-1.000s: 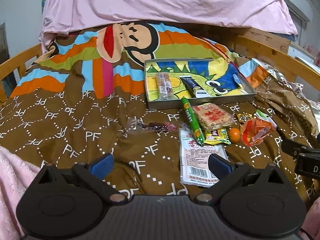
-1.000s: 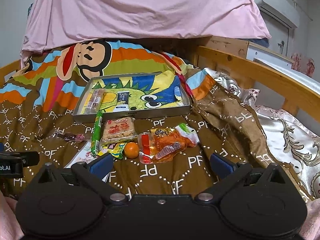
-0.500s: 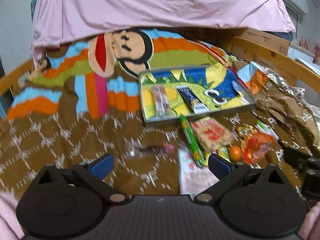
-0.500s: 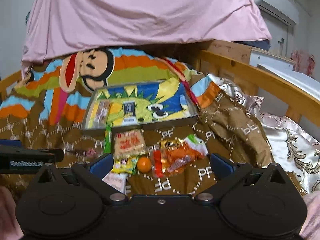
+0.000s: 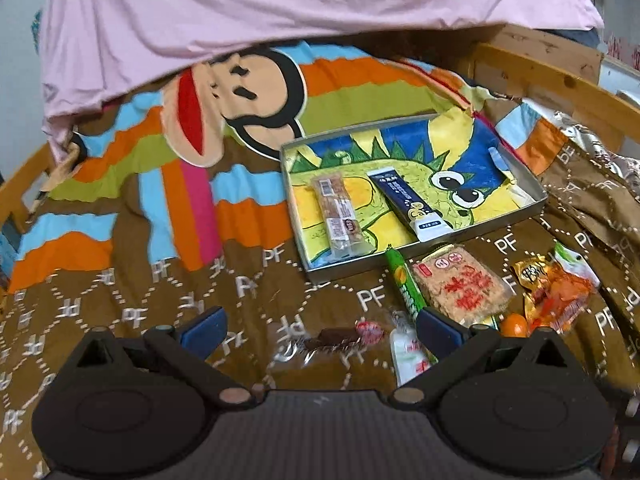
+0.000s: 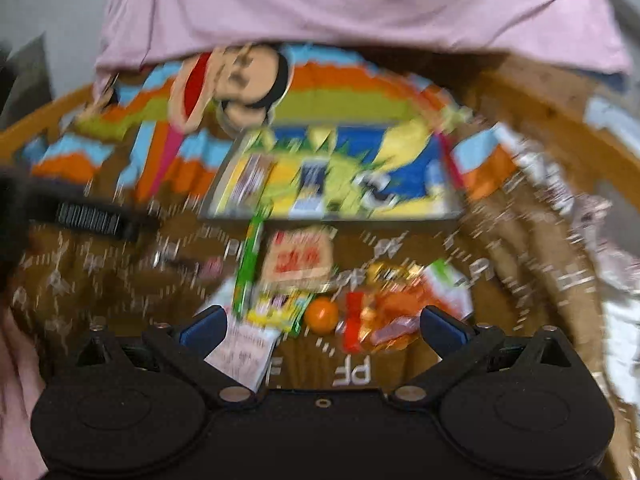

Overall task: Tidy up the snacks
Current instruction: 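Move the left tool to the green sausage stick while the right tool approaches the pork-floss cake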

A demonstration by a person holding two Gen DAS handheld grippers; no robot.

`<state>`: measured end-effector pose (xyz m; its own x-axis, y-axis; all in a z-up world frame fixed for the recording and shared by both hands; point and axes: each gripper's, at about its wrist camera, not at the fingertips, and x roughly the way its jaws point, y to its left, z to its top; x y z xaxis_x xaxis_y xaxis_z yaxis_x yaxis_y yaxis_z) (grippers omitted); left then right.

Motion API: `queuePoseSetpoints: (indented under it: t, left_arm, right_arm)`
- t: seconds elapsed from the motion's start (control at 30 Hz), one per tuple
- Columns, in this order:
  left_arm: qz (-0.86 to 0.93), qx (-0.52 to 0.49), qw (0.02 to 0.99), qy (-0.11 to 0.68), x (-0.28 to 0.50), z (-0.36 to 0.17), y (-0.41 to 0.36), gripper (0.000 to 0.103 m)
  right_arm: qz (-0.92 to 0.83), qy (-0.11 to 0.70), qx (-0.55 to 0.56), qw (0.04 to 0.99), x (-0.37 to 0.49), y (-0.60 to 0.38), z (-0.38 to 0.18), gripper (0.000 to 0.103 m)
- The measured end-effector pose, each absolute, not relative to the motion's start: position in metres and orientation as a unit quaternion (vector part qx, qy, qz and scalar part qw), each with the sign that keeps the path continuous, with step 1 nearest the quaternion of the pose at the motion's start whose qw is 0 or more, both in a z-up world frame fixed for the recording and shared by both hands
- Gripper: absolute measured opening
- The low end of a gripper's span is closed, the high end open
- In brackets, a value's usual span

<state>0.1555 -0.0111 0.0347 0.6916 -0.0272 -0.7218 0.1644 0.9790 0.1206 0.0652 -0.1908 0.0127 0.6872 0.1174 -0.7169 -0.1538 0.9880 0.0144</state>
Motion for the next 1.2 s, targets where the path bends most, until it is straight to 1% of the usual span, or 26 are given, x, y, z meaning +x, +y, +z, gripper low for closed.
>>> queuePoseSetpoints:
  t: [0.1, 0.17, 0.33, 0.4, 0.57, 0.67, 0.87, 0.9, 0.93, 1.1, 1.17, 1.2]
  left_arm:
    - [-0.07, 0.069, 0.91, 0.403, 0.183, 0.021, -0.015, 0.103]
    - [-0.089, 0.045, 0.903, 0.419, 0.2, 0.012, -0.018, 0.103]
    - [-0.131, -0.019, 0.892, 0.433, 0.234, -0.014, -0.019, 0.102]
    - [-0.132, -0.036, 0.888, 0.438, 0.241, -0.023, -0.016, 0.102]
    - [-0.13, -0.06, 0.88, 0.453, 0.251, -0.041, -0.007, 0.102]
    - [-0.137, -0.086, 0.872, 0.462, 0.256, -0.043, -0.004, 0.102]
    - [-0.151, -0.132, 0.861, 0.467, 0.258, -0.048, 0.004, 0.102]
    - [-0.152, -0.137, 0.861, 0.467, 0.257, -0.049, 0.005, 0.101]
    - [-0.151, -0.14, 0.86, 0.467, 0.256, -0.051, 0.006, 0.097]
    - [-0.158, -0.144, 0.851, 0.48, 0.251, -0.057, 0.003, 0.088]
    - [-0.161, -0.135, 0.853, 0.477, 0.247, -0.057, 0.0, 0.087]
    - [-0.163, -0.127, 0.856, 0.473, 0.244, -0.056, -0.002, 0.082]
  right_arm:
    - [0.085, 0.406, -0.01, 0.91, 0.083, -0.197, -0.002, 0.102]
    - [0.1, 0.392, -0.006, 0.915, 0.094, -0.198, -0.006, 0.102]
    - [0.129, 0.348, -0.089, 0.924, 0.123, -0.186, -0.014, 0.102]
    - [0.137, 0.345, -0.113, 0.922, 0.135, -0.183, -0.021, 0.102]
    - [0.135, 0.362, -0.108, 0.916, 0.157, -0.168, -0.04, 0.102]
    - [0.133, 0.37, -0.111, 0.913, 0.166, -0.155, -0.049, 0.102]
    - [0.108, 0.376, -0.156, 0.907, 0.173, -0.141, -0.069, 0.101]
    - [0.106, 0.38, -0.152, 0.906, 0.173, -0.143, -0.071, 0.1]
    - [0.103, 0.387, -0.15, 0.904, 0.173, -0.144, -0.073, 0.098]
    - [0.107, 0.375, -0.156, 0.907, 0.173, -0.143, -0.078, 0.097]
    - [0.111, 0.369, -0.167, 0.908, 0.171, -0.141, -0.078, 0.093]
    - [0.116, 0.369, -0.166, 0.907, 0.17, -0.141, -0.076, 0.088]
